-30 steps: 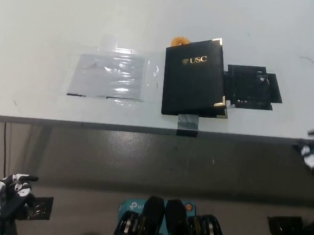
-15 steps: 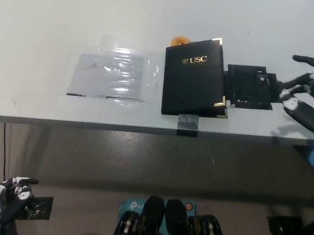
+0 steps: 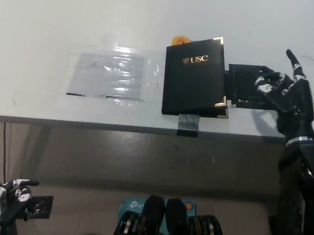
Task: The robot uses its right hand to push the cover of the diary kept in the middle of the desk towards the left to open it
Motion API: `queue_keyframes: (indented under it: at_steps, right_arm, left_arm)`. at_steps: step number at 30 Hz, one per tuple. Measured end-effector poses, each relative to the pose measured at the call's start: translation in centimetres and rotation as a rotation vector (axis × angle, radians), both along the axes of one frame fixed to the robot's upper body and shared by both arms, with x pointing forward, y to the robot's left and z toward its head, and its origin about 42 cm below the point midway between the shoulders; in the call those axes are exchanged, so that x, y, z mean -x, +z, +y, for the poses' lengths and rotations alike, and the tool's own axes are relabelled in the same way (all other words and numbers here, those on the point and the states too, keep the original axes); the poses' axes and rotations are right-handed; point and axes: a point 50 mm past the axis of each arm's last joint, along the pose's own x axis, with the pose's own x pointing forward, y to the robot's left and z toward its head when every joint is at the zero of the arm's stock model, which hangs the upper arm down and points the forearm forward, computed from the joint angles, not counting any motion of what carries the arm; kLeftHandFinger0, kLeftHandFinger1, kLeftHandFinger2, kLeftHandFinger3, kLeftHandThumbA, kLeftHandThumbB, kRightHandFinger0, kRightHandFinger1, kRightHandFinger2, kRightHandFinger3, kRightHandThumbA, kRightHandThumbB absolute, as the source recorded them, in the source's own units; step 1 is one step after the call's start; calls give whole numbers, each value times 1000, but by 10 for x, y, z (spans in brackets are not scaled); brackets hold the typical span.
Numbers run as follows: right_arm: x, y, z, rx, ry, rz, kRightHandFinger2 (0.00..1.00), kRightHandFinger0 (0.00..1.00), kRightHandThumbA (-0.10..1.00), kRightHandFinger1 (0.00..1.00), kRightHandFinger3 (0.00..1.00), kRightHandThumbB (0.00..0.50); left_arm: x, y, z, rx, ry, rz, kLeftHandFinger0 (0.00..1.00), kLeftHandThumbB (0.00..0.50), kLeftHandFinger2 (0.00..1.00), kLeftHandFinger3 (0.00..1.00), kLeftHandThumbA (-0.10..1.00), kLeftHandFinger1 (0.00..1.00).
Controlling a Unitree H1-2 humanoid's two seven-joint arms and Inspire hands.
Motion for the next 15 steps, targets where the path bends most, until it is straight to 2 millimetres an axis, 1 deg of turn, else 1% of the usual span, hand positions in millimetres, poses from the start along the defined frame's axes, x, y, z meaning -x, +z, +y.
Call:
queue_keyframes:
  at_steps: [1, 3, 4, 5, 6, 7, 8, 10, 13, 15]
  right_arm:
    - [-1, -1, 3, -16, -4, 8, 1000, 952, 725, 1000, 1000, 35]
    - [-3, -4, 8, -72, -18, 25, 1000, 963, 724, 1000, 1000, 32]
    - [-3, -6, 10, -104, -27, 35, 1000, 1000, 733, 1000, 1000, 31]
    - [-4, -7, 12, -129, -33, 40, 1000, 1000, 734, 1000, 1000, 24]
    - [-5, -8, 14, -157, -38, 48, 1000, 1000, 753, 1000, 1000, 5]
    - [-5, -10, 16, -191, -46, 59, 1000, 1000, 772, 1000, 1000, 0]
    - [-6, -12, 19, -212, -50, 67, 1000, 1000, 789, 1000, 1000, 0]
    - [-7, -16, 24, -265, -62, 92, 1000, 1000, 781, 1000, 1000, 0]
    - [-9, -22, 30, -317, -69, 118, 1000, 1000, 818, 1000, 1000, 0]
    - [-11, -28, 32, -345, -76, 129, 1000, 1000, 805, 1000, 1000, 0]
  left_arm:
    - [0, 0, 0, 0, 0, 0, 166, 448, 256, 464, 133, 232]
    - [0, 0, 0, 0, 0, 0, 161, 449, 255, 462, 134, 232]
    - [0, 0, 0, 1, 0, 0, 169, 443, 269, 470, 122, 250]
    - [0, 0, 0, 1, 0, 0, 171, 460, 273, 471, 129, 254]
    - [0, 0, 0, 0, 0, 0, 170, 455, 276, 472, 142, 253]
    - [0, 0, 0, 0, 0, 0, 168, 454, 275, 473, 141, 250]
    - [0, 0, 0, 0, -1, 0, 169, 462, 273, 469, 147, 245]
    - [-1, 0, -1, 1, -1, -1, 159, 462, 262, 463, 152, 225]
    - [-1, 0, -2, 4, -1, -3, 149, 467, 266, 488, 161, 233]
    - [-1, -1, -4, 10, -1, -3, 154, 465, 282, 508, 181, 245]
